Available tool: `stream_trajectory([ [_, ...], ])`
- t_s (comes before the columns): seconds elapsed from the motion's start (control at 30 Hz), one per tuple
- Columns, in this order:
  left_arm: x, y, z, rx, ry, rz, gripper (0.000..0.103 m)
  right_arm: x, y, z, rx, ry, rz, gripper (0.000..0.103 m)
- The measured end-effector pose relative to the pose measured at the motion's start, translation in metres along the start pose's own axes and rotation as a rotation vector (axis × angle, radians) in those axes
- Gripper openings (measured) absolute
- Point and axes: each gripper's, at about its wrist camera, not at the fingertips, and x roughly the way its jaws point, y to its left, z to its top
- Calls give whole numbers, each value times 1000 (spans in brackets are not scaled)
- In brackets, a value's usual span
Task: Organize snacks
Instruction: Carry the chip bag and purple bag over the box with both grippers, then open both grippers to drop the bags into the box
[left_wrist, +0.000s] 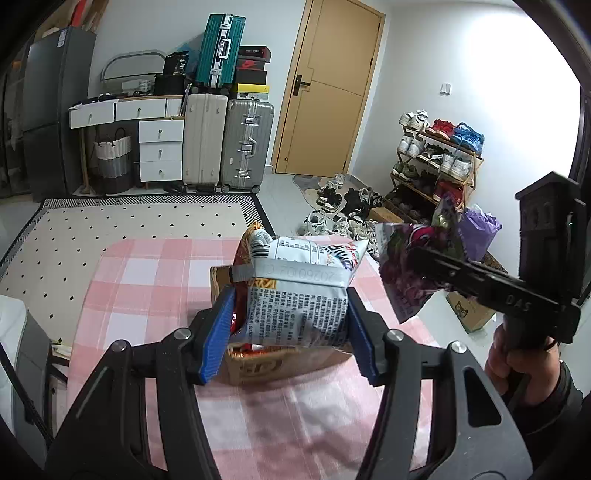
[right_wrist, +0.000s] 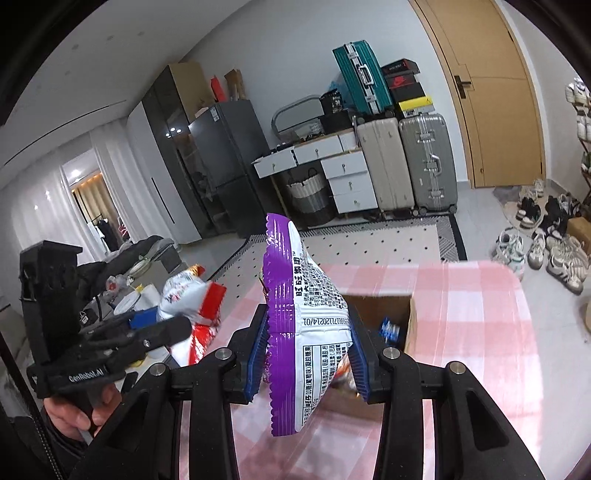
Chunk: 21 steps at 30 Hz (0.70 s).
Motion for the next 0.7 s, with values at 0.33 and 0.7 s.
stream_trajectory([
  [0.33, 64, -3, 48, -7, 14, 8, 55, 29, -4, 43, -31, 19, 20, 39],
  [0.7, 159, 9, 43, -7, 120, 10, 55, 85, -28, 37, 2, 90, -13, 39],
])
